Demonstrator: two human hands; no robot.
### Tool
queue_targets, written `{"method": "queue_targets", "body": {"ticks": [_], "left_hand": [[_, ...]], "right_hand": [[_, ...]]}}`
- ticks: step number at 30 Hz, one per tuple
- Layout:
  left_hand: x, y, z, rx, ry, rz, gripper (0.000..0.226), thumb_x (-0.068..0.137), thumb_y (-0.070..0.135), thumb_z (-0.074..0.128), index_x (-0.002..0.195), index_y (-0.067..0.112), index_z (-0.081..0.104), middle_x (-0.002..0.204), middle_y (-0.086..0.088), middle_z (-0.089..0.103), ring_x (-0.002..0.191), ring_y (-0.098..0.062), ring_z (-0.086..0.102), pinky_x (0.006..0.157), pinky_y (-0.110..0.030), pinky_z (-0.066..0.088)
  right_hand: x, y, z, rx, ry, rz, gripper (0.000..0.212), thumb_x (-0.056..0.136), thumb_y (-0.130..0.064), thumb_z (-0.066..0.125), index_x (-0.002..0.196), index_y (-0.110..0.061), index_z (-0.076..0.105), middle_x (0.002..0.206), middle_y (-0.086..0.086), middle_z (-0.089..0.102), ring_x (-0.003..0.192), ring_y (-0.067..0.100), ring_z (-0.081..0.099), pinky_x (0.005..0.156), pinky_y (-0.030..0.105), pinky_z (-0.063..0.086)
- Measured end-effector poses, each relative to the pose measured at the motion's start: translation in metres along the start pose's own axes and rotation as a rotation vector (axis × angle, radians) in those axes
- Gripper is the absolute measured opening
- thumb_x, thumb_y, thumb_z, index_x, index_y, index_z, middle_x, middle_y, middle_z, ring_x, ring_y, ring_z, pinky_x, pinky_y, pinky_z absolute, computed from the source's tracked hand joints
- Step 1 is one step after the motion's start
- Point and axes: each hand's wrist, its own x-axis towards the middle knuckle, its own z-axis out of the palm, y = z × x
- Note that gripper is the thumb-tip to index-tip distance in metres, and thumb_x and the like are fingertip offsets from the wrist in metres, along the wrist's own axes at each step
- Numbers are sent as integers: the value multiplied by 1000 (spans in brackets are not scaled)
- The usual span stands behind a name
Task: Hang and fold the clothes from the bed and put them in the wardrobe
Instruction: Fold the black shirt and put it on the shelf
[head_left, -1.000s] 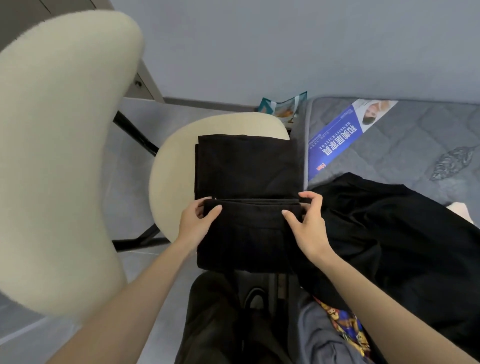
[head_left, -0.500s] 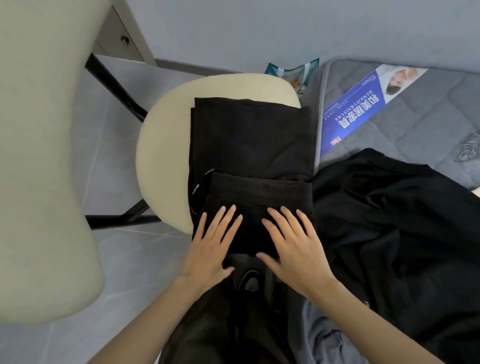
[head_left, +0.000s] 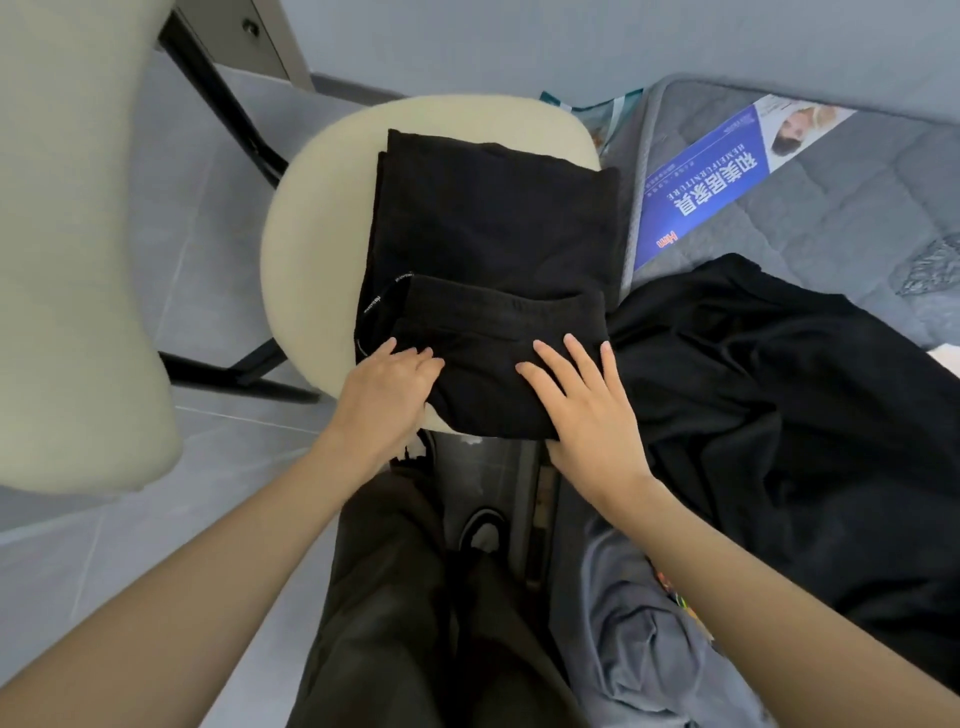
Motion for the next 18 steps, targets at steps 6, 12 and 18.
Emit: {"method": "queue_targets", "body": {"ticks": [6, 12, 18], "left_hand": [[-7, -24, -61, -131, 41, -202, 20, 86, 10, 49, 101, 12, 60, 79, -5, 62, 71, -26, 56, 60, -36, 43], [11, -31, -95, -713, 369, -600, 6, 90, 26, 53, 96, 29, 54, 77, 20, 53, 74, -3, 53, 61, -19, 39], [71, -54, -87, -897, 354, -846, 43, 89, 48, 56, 117, 16, 52, 106, 4, 59, 94, -15, 54, 77, -27, 41]], "right_hand": [[11, 3, -49, 514, 58, 63, 54, 81, -14, 59, 129, -31, 43, 115, -5, 59, 105, 26, 58, 97, 40, 45], [36, 15, -71, 1000, 199, 420, 43, 77, -21, 63, 112, -33, 41, 79, 2, 63, 69, 16, 57, 69, 32, 47], [85, 31, -59, 1130, 332, 646, 43, 84, -25, 69, 119, -27, 44, 85, -6, 55, 77, 6, 53, 68, 18, 31]]}}
